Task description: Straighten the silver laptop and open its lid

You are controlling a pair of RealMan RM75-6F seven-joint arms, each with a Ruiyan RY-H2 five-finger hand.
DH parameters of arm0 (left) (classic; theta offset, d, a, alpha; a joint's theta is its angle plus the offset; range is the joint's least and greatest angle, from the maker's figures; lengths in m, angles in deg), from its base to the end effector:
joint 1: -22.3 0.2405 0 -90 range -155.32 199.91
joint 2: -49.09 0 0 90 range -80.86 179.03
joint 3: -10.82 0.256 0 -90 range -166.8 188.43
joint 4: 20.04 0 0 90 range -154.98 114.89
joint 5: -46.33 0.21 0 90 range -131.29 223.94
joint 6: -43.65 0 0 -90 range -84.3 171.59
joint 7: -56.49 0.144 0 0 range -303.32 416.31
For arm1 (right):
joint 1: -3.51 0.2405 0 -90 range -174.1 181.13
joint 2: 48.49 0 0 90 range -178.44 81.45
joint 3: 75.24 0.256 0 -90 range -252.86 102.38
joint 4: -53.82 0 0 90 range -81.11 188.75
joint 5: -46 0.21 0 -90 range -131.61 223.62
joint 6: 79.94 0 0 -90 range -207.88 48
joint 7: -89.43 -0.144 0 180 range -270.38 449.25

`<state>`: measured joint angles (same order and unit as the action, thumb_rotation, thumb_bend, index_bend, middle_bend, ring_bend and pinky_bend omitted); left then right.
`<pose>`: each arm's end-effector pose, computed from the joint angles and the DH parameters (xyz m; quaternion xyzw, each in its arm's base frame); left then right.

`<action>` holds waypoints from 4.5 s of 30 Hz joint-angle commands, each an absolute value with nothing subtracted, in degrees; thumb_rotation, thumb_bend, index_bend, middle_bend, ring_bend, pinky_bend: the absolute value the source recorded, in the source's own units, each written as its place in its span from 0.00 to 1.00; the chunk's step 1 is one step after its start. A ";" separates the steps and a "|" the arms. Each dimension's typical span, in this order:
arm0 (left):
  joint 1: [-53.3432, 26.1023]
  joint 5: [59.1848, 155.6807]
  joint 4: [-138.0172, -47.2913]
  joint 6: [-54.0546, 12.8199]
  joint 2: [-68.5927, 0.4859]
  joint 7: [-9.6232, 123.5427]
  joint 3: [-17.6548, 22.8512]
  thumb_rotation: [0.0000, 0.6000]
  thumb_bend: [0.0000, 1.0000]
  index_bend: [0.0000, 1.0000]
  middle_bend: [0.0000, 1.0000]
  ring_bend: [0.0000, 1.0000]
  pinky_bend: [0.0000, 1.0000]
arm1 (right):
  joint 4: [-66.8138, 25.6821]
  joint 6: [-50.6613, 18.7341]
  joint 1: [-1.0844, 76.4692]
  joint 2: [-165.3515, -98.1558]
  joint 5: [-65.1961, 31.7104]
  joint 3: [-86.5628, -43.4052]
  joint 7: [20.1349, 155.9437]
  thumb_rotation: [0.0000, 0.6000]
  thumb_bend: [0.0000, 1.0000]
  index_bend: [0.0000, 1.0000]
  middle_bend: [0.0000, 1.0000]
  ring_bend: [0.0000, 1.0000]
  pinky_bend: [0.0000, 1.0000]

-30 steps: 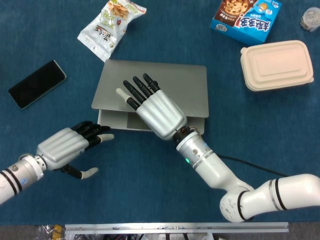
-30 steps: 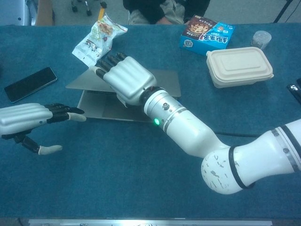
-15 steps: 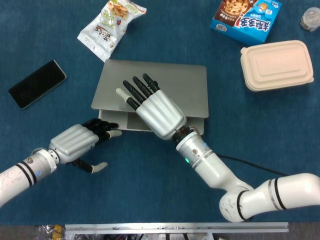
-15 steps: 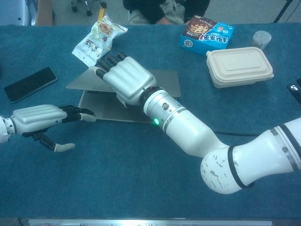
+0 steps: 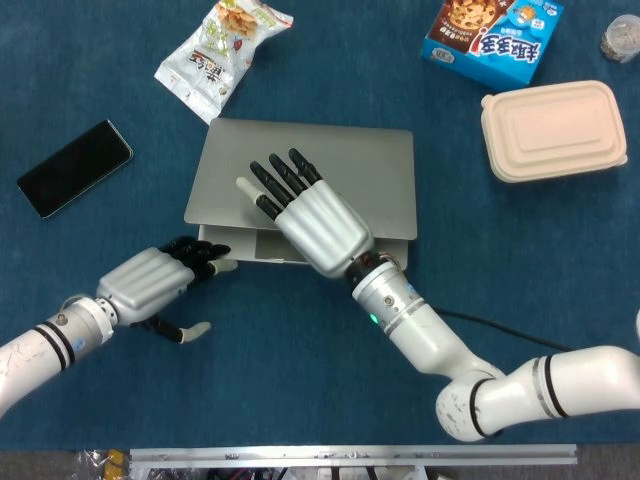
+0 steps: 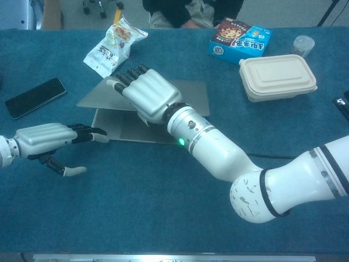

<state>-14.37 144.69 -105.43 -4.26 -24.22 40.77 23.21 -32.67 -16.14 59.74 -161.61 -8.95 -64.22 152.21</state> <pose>-0.2556 0.2370 0.0079 -0.8460 -0.4291 -0.2268 0.2209 0.0048 -0.2720 -0.1195 0.8362 -0.1647 0.3436 0.3944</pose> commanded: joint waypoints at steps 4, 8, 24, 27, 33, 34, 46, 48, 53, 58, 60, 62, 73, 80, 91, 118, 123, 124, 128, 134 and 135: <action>-14.42 144.54 -105.69 -4.52 -24.16 41.13 23.57 0.52 0.34 0.01 0.00 0.00 0.00 | -32.64 -15.65 59.70 -161.15 -8.91 -63.82 151.96 1.00 0.45 0.00 0.04 0.00 0.10; -14.48 144.43 -105.81 -4.58 -24.26 41.47 23.79 0.53 0.34 0.01 0.00 0.00 0.00 | -32.95 -15.18 59.59 -160.22 -8.87 -63.40 151.85 1.00 0.45 0.00 0.04 0.00 0.10; -14.59 143.45 -106.33 -4.72 -24.35 42.54 24.07 0.53 0.34 0.01 0.00 0.00 0.00 | -34.29 -13.57 59.62 -154.47 -7.88 -59.77 150.50 1.00 0.45 0.00 0.04 0.00 0.10; -14.57 143.26 -106.30 -4.67 -24.46 42.71 24.11 0.52 0.34 0.01 0.00 0.00 0.00 | -34.35 -13.37 59.81 -153.57 -7.41 -59.03 150.29 1.00 0.45 0.00 0.04 0.00 0.10; -14.51 143.02 -106.22 -4.56 -24.57 42.80 24.35 0.53 0.34 0.01 0.00 0.00 0.00 | -34.47 -13.14 60.20 -152.28 -6.57 -58.50 150.28 1.00 0.45 0.00 0.04 0.00 0.10; -14.49 143.01 -106.16 -4.55 -24.59 42.82 24.41 0.53 0.34 0.01 0.00 0.00 0.00 | -34.43 -13.09 60.28 -152.13 -6.44 -58.39 150.25 1.00 0.45 0.00 0.04 0.00 0.10; -14.34 143.11 -105.99 -4.89 -24.34 42.61 24.91 0.52 0.34 0.01 0.00 0.00 0.00 | -31.83 -12.89 61.77 -150.62 -4.65 -56.84 150.08 1.00 0.45 0.00 0.04 0.00 0.10; -14.37 143.14 -105.99 -4.86 -24.36 42.68 24.98 0.53 0.34 0.01 0.00 0.00 0.00 | -31.13 -13.05 62.01 -150.43 -4.18 -56.60 149.87 1.00 0.45 0.00 0.04 0.00 0.10; -14.38 143.10 -106.10 -4.95 -24.30 42.76 24.97 0.53 0.34 0.01 0.00 0.00 0.00 | -29.46 -13.09 62.52 -150.29 -3.36 -55.95 149.09 1.00 0.45 0.00 0.04 0.00 0.10; -14.38 142.88 -106.23 -4.86 -24.32 42.90 24.95 0.52 0.34 0.01 0.00 0.00 0.00 | -27.27 -13.26 63.13 -150.04 -2.60 -55.38 148.57 1.00 0.45 0.00 0.04 0.00 0.10; -14.35 142.79 -106.30 -4.83 -24.29 42.99 24.98 0.53 0.34 0.01 0.00 0.00 0.00 | -26.21 -13.40 63.38 -149.93 -2.16 -54.96 148.15 1.00 0.45 0.00 0.04 0.00 0.10; -14.33 142.69 -106.36 -4.81 -24.26 43.05 24.96 0.52 0.34 0.01 0.00 0.00 0.00 | -25.19 -13.50 63.61 -149.82 -1.87 -54.69 147.93 1.00 0.45 0.00 0.04 0.00 0.10; -14.45 142.34 -106.86 -4.52 -24.23 43.81 24.78 0.53 0.34 0.01 0.00 0.00 0.00 | -19.32 -14.10 64.28 -149.36 0.38 -53.55 146.23 1.00 0.45 0.00 0.04 0.00 0.10; -14.45 142.14 -107.18 -4.52 -24.04 44.45 24.65 0.53 0.34 0.01 0.00 0.00 0.00 | -16.93 -14.04 64.04 -148.71 1.62 -52.99 145.17 1.00 0.45 0.00 0.04 0.00 0.10; -13.84 140.81 -109.94 -7.19 -19.45 46.49 23.42 0.52 0.34 0.01 0.00 0.00 0.00 | -30.44 -12.06 61.70 -142.57 -3.17 -53.41 140.09 1.00 0.45 0.00 0.04 0.00 0.10; 4.29 124.07 -115.57 -30.71 -9.46 52.29 15.69 1.00 0.34 0.01 0.00 0.00 0.00 | -56.16 7.61 29.19 -112.76 -19.21 -70.74 120.20 1.00 0.45 0.00 0.04 0.00 0.10; 7.71 123.64 -116.12 -35.89 -10.20 52.54 14.23 1.00 0.34 0.01 0.01 0.00 0.00 | -54.37 11.22 23.44 -112.34 -22.69 -73.74 115.83 1.00 0.45 0.00 0.04 0.00 0.10; 8.51 124.07 -116.21 -37.20 -10.45 52.24 13.99 1.00 0.34 0.01 0.02 0.00 0.00 | -53.92 11.88 22.21 -112.38 -23.26 -74.26 114.84 1.00 0.45 0.00 0.04 0.00 0.10; 10.68 126.16 -116.33 -40.23 -10.72 52.40 14.08 1.00 0.34 0.01 0.02 0.00 0.00 | -52.64 13.61 18.78 -112.66 -24.98 -75.34 111.65 1.00 0.45 0.00 0.04 0.00 0.10; 14.34 129.08 -117.48 -44.55 -10.83 52.10 14.67 1.00 0.34 0.01 0.02 0.00 0.00 | -50.29 14.87 14.40 -114.05 -27.25 -77.21 109.70 1.00 0.46 0.00 0.04 0.00 0.10; 14.88 129.49 -117.44 -45.17 -10.92 52.03 14.76 1.00 0.34 0.02 0.02 0.00 0.00 | -50.04 15.16 13.82 -114.17 -27.51 -77.28 109.35 1.00 0.46 0.00 0.04 0.00 0.10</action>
